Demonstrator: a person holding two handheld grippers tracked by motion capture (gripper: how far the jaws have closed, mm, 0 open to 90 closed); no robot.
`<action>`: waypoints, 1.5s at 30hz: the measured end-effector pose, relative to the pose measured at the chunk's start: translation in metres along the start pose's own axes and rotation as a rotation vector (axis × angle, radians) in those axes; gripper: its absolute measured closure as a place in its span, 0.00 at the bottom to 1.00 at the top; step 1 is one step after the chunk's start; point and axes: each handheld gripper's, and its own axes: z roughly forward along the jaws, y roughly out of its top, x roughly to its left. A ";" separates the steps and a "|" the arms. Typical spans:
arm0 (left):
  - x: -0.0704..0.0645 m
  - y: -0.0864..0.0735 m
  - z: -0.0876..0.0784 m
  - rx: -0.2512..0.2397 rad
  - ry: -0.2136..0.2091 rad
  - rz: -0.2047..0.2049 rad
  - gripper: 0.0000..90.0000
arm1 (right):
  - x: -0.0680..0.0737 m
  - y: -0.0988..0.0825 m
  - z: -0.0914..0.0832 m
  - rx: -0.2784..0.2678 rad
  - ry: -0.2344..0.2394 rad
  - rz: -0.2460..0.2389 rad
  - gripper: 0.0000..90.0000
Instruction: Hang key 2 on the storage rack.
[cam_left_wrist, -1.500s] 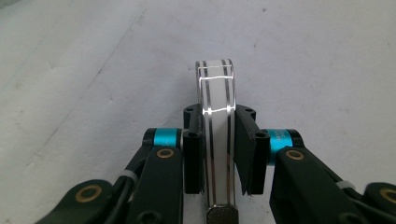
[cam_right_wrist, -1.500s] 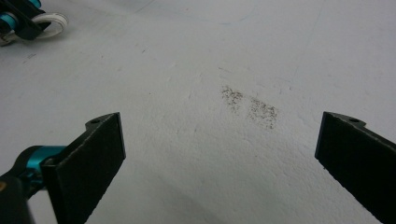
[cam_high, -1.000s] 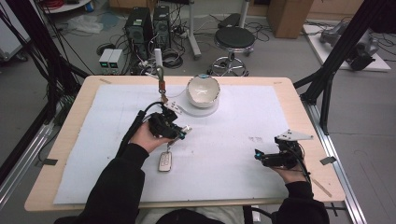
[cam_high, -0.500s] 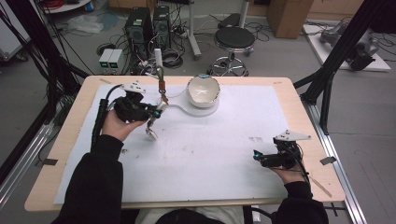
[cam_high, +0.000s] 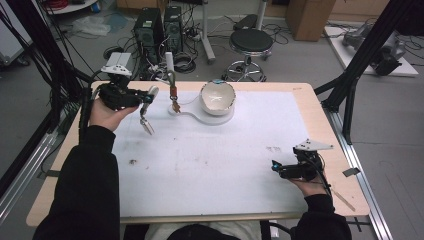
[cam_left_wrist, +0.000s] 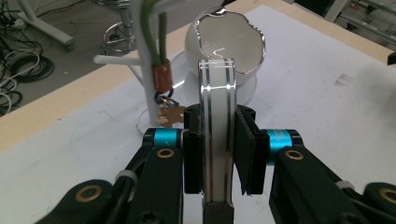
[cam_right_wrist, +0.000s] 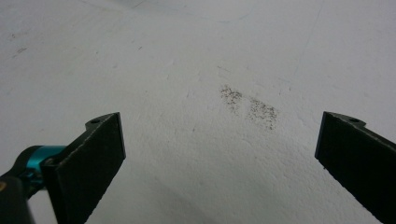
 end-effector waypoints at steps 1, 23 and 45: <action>0.004 0.002 0.000 0.000 0.007 -0.011 0.83 | 0.000 0.000 0.000 0.000 0.000 -0.003 0.01; 0.045 0.039 0.012 -0.033 0.102 -0.052 0.83 | -0.001 0.000 0.001 0.000 -0.003 0.000 0.01; 0.082 0.069 0.039 -0.003 0.219 -0.094 0.83 | -0.004 -0.001 0.000 0.005 -0.009 0.008 0.01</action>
